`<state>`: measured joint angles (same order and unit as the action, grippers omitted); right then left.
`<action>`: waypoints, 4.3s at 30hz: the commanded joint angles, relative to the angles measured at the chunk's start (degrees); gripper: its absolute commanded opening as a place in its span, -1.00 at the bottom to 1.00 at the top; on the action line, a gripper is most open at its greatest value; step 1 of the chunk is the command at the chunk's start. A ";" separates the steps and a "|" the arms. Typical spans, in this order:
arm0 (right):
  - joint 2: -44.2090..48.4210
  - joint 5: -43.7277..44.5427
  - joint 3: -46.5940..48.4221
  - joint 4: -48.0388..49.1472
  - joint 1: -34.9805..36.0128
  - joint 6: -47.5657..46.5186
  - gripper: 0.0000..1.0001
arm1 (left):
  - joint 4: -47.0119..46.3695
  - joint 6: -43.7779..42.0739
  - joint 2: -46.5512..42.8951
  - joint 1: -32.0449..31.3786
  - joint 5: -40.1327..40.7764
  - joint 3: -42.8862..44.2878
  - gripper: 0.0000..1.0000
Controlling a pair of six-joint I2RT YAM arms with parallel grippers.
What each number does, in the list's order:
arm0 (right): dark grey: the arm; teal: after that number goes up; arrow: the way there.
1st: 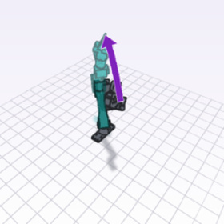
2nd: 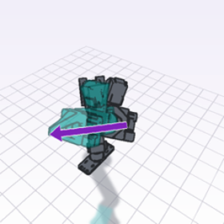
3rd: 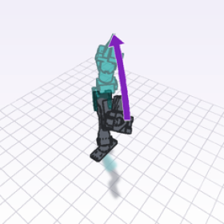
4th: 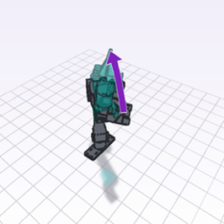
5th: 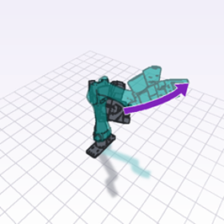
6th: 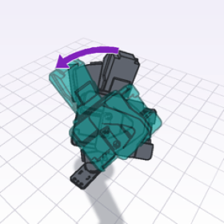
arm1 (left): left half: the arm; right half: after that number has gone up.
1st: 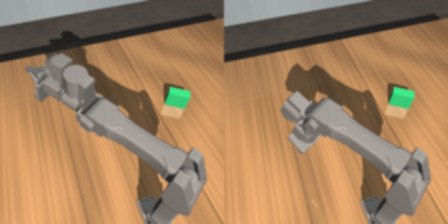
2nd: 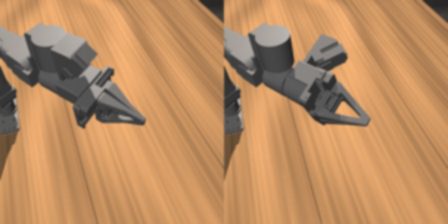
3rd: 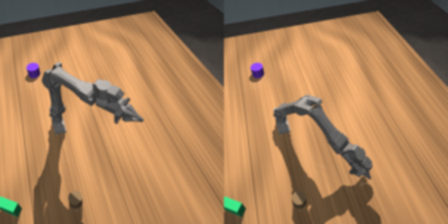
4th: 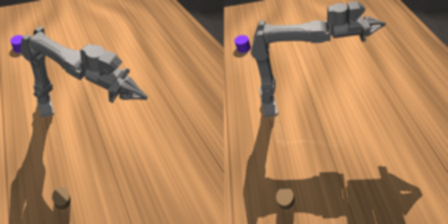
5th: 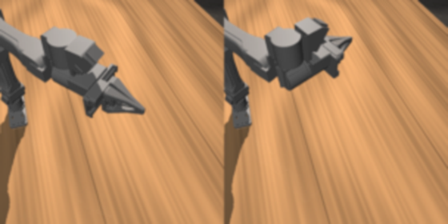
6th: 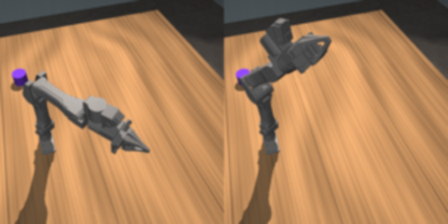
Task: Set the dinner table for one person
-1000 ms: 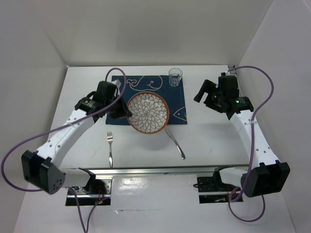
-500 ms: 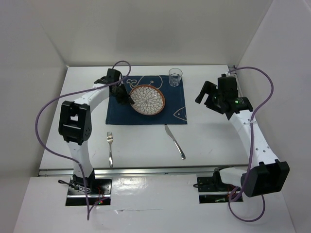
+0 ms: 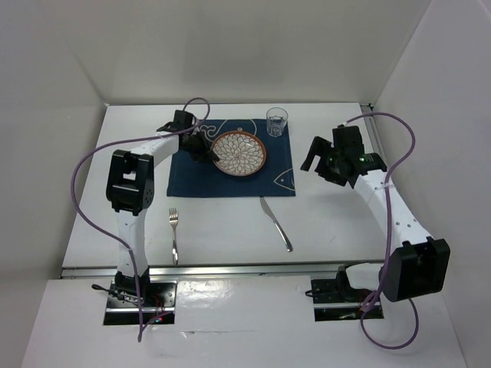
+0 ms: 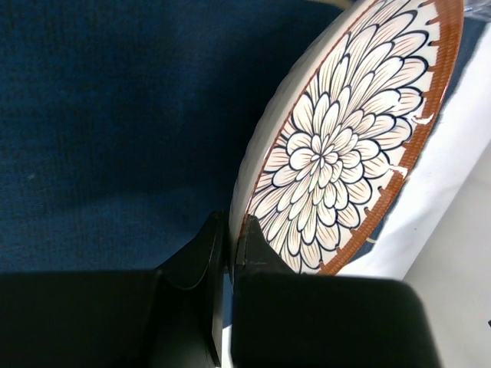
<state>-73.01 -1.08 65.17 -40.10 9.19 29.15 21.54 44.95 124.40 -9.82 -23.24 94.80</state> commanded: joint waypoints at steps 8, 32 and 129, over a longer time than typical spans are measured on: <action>-1.78 2.66 -5.14 1.42 7.41 0.47 0.99 | 0.24 -2.31 -2.93 -0.11 -0.76 0.73 0.08; -22.70 3.02 -7.60 -0.86 29.83 -5.06 0.27 | 15.46 -11.19 -32.98 -0.11 10.76 -2.42 0.59; -14.44 9.26 -4.44 -3.59 40.82 -0.23 -1.00 | 18.10 -10.14 -41.43 -0.11 11.82 -8.58 0.51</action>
<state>-90.32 8.12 57.23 -41.60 49.32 29.93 39.92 34.87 84.12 -9.93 -11.18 84.01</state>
